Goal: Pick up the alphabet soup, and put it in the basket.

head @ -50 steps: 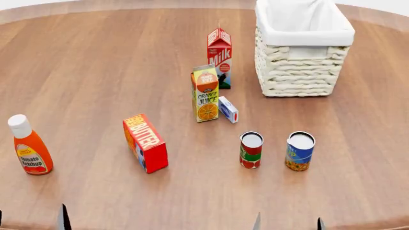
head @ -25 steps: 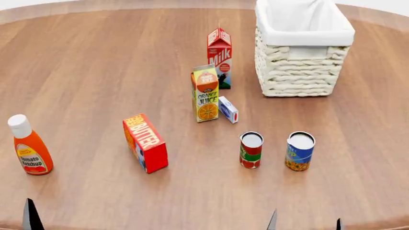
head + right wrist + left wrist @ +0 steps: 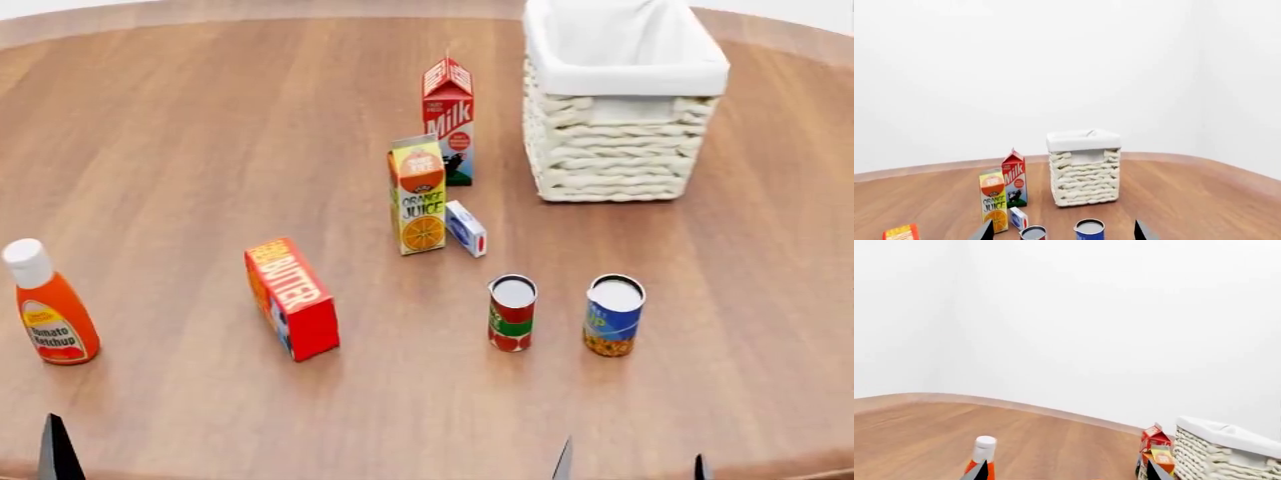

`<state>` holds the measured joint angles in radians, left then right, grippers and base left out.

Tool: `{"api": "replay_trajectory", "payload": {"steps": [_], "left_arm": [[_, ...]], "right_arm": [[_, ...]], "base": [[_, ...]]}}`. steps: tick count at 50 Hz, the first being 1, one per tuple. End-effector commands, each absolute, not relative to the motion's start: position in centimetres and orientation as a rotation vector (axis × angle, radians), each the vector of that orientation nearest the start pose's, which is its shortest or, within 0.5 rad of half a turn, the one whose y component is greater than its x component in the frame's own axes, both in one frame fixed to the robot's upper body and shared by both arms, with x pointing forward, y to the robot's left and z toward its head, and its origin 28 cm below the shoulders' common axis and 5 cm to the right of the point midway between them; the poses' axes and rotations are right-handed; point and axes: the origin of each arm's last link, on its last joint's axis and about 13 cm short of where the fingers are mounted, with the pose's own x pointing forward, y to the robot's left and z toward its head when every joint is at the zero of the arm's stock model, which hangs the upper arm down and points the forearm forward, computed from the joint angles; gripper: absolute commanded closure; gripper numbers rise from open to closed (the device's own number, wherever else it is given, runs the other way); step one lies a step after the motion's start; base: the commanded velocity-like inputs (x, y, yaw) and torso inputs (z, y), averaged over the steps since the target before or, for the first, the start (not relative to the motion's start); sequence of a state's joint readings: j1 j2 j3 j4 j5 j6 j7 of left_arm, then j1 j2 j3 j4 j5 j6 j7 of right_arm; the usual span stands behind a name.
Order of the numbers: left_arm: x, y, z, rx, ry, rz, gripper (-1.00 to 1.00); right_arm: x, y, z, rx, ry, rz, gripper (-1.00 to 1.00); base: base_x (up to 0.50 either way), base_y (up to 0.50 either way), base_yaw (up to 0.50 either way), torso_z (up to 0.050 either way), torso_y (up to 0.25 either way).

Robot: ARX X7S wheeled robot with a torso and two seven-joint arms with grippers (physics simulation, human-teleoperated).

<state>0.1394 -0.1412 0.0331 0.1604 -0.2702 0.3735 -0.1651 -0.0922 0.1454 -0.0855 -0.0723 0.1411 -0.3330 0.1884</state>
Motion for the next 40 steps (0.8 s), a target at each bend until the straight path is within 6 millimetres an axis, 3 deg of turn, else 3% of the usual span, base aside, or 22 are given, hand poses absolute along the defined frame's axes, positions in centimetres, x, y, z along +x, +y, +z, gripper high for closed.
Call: {"api": "replay_trajectory", "payload": {"steps": [1,40], "left_arm": [[18.07,22.73,4.79,-0.175,-0.374,0.128,-1.00],[17.83,22.73,4.86,-0.180,-0.378,0.125,-1.00]], "right_arm": [[19.29,-11.20,3.18,0.058,-0.281,-0.080,-1.00],[19.33,-11.28,3.23,0.075,-0.269,-0.082,-1.00]], "base": [[0.00,-0.17,0.00,0.000,0.000],[0.00,-0.18,0.00,0.000,0.000]]}}
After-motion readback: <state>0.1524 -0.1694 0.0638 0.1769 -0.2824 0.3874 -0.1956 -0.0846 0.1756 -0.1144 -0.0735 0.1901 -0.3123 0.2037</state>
